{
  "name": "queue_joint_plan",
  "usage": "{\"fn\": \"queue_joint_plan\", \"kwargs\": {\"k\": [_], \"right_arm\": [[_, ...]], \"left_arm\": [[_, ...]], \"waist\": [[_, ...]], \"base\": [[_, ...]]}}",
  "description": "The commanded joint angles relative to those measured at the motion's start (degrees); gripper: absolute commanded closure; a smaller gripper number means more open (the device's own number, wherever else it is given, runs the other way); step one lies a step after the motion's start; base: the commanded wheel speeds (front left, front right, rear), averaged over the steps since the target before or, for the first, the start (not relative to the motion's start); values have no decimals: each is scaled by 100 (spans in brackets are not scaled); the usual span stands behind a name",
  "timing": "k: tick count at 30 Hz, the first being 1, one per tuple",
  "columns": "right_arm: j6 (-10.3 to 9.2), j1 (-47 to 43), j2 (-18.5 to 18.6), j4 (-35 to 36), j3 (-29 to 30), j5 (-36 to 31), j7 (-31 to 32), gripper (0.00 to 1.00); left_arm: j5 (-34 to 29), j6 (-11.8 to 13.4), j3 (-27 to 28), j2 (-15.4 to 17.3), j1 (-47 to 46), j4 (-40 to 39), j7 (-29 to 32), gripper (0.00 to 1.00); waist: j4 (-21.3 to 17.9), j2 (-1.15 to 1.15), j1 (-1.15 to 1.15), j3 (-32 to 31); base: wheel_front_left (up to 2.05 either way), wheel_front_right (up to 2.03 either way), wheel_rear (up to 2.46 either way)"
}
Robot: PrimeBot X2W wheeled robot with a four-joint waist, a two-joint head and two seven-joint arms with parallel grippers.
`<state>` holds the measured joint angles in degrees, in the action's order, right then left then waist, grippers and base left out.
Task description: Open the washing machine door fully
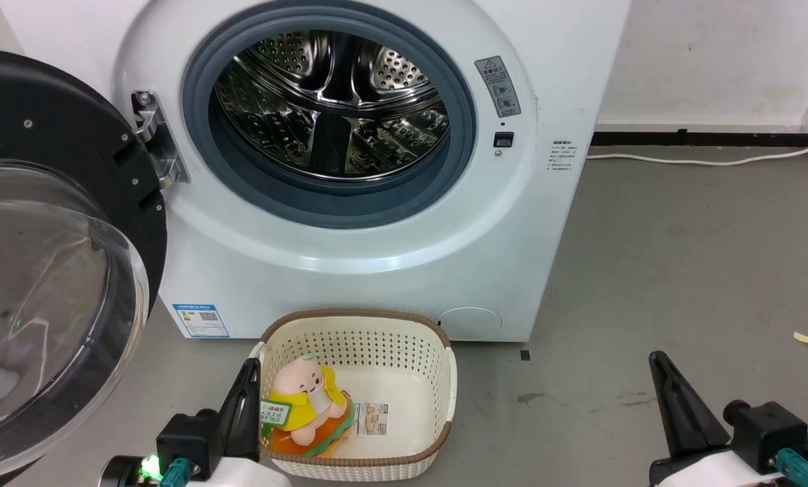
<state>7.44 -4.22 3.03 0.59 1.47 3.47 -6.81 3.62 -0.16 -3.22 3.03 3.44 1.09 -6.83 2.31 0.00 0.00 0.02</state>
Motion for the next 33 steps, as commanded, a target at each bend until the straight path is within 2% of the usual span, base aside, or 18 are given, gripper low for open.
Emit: {"fn": "queue_joint_plan", "kwargs": {"k": [1,33], "right_arm": [[3,76,-8,-15,-12,-61,23,100],[4,286,-12,-42,-94,-235,423,100]], "left_arm": [[-39,9,14,-6,-91,-30,27,100],[-235,13,201,-11,-245,-78,426,100]], "waist": [[-4,0,0,0],[-142,0,0,-1]], "base": [[0,0,0],[0,0,0]]}}
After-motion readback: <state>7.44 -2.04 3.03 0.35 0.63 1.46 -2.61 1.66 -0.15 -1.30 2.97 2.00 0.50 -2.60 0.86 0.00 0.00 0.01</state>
